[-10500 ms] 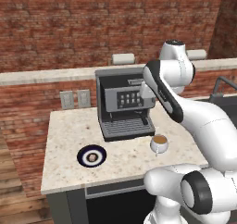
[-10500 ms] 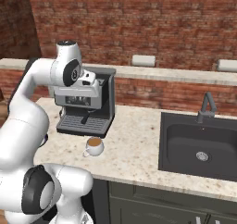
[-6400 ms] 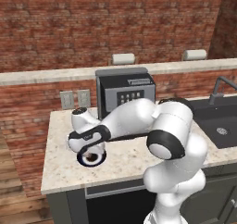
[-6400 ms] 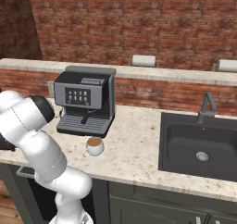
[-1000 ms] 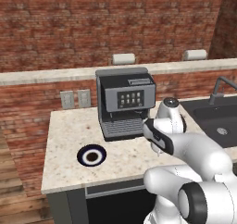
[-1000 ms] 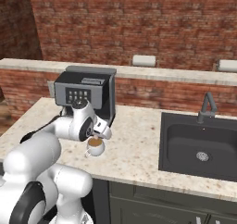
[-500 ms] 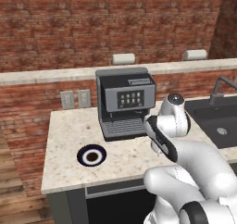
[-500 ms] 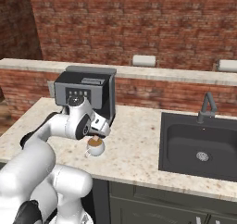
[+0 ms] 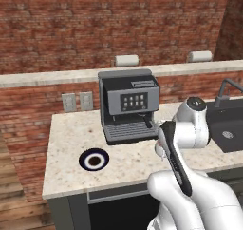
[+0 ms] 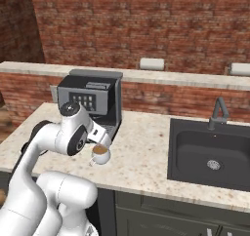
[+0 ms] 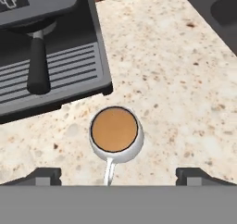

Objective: Take a sugar cube from the saucer and place it inside the coffee. Then, grab milk from the fridge and place it next to the coffee on the counter to sweeten the coffee.

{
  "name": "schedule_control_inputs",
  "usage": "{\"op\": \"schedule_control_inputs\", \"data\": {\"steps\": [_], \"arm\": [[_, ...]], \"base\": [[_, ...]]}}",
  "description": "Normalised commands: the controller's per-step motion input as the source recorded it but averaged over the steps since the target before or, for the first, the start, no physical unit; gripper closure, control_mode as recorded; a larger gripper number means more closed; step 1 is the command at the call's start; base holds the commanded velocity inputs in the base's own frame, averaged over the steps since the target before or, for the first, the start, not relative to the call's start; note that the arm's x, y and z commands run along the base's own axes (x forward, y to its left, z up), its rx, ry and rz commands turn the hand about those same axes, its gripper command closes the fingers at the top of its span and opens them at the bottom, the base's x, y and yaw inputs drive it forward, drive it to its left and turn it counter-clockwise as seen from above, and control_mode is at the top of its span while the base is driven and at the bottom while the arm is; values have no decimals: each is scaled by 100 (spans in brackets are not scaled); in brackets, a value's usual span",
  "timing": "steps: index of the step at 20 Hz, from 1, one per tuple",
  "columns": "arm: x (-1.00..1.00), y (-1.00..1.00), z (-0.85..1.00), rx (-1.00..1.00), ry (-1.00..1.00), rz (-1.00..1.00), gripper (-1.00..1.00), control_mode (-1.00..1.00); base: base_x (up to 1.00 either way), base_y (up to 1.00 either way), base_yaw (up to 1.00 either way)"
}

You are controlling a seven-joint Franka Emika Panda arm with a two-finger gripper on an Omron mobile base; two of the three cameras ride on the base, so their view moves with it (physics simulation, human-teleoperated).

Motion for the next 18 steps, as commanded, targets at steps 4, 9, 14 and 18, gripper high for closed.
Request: {"op": "schedule_control_inputs", "data": {"steps": [4, 9, 14, 18], "arm": [[-62, 0, 47, 0, -9, 0, -100, -100], [-32, 0, 56, 0, -10, 0, -100, -100], [-9, 0, 48, 0, -7, 0, -100, -100], [-17, 0, 26, 0, -7, 0, -100, -100]], "base": [[0, 0, 0], [0, 0, 0], [0, 0, 0], [0, 0, 0]]}}
